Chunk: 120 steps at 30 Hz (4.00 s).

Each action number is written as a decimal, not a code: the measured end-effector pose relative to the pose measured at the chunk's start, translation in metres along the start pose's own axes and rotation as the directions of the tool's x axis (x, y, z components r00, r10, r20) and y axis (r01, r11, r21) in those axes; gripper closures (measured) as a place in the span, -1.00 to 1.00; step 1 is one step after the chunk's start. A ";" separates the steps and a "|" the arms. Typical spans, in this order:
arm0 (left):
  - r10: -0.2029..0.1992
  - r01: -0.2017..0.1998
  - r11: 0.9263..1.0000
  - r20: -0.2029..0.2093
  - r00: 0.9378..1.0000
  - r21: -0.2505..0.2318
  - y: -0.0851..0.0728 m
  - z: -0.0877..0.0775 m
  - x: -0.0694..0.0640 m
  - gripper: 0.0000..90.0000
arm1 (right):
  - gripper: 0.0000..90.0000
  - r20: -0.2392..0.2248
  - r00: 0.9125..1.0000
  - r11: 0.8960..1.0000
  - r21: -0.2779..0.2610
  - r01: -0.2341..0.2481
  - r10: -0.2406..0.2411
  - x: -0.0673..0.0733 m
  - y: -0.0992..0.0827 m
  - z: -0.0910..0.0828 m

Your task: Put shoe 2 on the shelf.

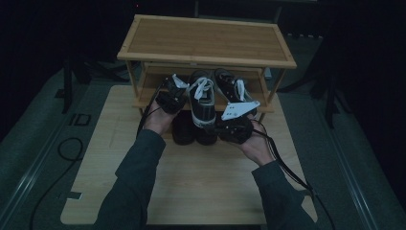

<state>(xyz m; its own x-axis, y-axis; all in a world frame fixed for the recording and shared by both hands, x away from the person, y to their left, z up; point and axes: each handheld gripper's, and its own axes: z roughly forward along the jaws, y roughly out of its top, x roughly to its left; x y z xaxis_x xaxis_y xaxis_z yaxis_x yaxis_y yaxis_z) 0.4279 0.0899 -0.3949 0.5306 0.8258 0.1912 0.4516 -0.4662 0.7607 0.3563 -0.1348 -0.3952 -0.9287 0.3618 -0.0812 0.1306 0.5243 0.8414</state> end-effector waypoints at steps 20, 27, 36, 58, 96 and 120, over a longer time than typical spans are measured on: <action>0.017 -0.017 1.000 -0.016 1.000 0.000 -0.003 -0.002 0.004 1.00 | 1.00 -0.006 1.000 1.000 0.010 -0.013 0.013 -0.006 -0.004 -0.003; 0.022 -0.022 1.000 -0.023 0.999 -0.003 -0.004 -0.002 0.003 1.00 | 1.00 0.039 0.999 0.999 0.013 -0.036 0.036 -0.016 -0.001 0.006; 0.019 -0.019 1.000 -0.032 0.999 0.001 -0.003 -0.002 0.002 1.00 | 1.00 0.052 0.998 1.000 -0.018 -0.017 0.018 -0.014 0.011 0.013; 0.014 -0.014 1.000 -0.033 0.999 -0.002 -0.004 -0.002 0.001 1.00 | 1.00 0.094 0.996 1.000 0.008 -0.002 0.001 -0.019 0.019 0.032; 0.012 -0.012 1.000 -0.037 0.999 0.009 -0.009 -0.007 0.013 1.00 | 1.00 0.194 0.980 0.998 0.043 0.034 -0.042 -0.021 0.021 0.047; 0.007 -0.007 1.000 -0.034 0.999 0.005 -0.010 -0.007 0.013 1.00 | 1.00 0.175 0.984 0.998 0.064 0.022 -0.033 -0.022 0.024 0.041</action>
<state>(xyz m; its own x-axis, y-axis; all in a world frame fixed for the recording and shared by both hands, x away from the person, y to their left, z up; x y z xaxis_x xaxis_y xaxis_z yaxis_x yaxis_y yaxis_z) 0.4250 0.1072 -0.3952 0.5089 0.8329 0.2173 0.4519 -0.4734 0.7562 0.3943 -0.0984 -0.3953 -0.8577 0.4733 -0.2008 0.1320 0.5801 0.8038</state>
